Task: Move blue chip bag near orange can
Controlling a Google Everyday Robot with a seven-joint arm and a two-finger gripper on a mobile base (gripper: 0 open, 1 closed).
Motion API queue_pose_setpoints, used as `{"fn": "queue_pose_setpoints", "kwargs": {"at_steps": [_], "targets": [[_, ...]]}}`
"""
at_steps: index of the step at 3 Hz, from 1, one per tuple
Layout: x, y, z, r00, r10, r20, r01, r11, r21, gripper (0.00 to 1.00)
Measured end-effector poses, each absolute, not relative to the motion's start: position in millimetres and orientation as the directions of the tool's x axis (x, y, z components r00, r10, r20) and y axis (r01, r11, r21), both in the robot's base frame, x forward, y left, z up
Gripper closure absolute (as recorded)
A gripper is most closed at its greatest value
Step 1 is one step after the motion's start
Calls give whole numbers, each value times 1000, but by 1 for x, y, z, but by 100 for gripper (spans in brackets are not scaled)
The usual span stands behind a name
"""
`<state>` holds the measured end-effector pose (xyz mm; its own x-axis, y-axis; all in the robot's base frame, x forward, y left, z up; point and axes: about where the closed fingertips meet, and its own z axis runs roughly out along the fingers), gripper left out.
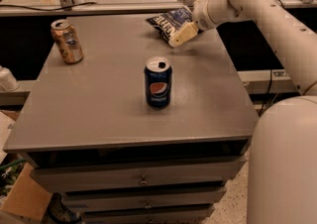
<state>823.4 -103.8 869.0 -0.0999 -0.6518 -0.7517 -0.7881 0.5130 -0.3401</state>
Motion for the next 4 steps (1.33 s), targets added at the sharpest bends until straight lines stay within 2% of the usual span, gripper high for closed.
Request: {"fn": "queue_pose_setpoints", "kwargs": {"at_steps": [1, 2, 4], "targets": [[838, -86, 859, -147, -621, -770, -778, 553, -297, 0], [846, -74, 857, -166, -599, -783, -771, 574, -276, 16], [836, -74, 865, -153, -593, -791, -761, 582, -289, 63]]}}
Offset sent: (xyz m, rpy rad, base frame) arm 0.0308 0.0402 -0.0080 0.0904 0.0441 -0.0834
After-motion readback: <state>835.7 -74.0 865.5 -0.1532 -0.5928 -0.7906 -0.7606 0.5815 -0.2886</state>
